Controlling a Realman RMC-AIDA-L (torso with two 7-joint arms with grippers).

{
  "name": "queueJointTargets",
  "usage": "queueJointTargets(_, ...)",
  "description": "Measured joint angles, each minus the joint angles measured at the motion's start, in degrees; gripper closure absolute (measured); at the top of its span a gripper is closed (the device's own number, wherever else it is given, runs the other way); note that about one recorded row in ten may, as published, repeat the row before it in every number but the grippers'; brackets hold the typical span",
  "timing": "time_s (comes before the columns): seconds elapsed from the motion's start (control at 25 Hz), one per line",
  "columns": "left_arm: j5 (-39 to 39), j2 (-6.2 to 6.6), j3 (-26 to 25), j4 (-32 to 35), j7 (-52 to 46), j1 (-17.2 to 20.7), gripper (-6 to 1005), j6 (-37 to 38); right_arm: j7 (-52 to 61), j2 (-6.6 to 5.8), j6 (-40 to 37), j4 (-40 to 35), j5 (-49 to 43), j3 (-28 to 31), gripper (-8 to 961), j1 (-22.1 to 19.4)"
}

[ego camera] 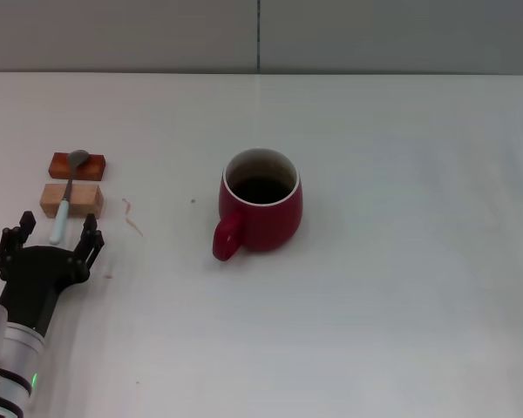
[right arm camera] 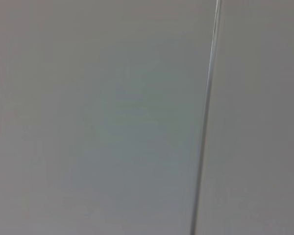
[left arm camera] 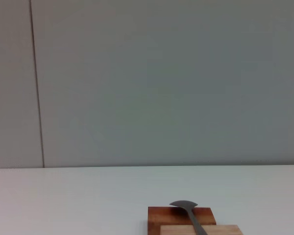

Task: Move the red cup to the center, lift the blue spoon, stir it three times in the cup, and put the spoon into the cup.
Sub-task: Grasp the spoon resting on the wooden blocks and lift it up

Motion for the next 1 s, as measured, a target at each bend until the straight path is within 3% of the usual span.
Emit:
queueJointTargets(0.76,0.0,-0.09,-1.2,0.3,0.0,-1.3,209,-2.4,0.0,-0.11,-0.1,0.1,0.0,0.0,192,0.1)
queueJointTargets(0.96,0.0,-0.08,-1.6,0.3,0.0,-1.5,396,-2.4,0.0,-0.11,-0.1,0.2,0.0,0.0,192,0.1)
queueJointTargets(1.0,0.0,-0.07,-1.6,0.3,0.0,-1.5,396,-2.3,0.0,-0.11,-0.1,0.2,0.0,0.0,192,0.1)
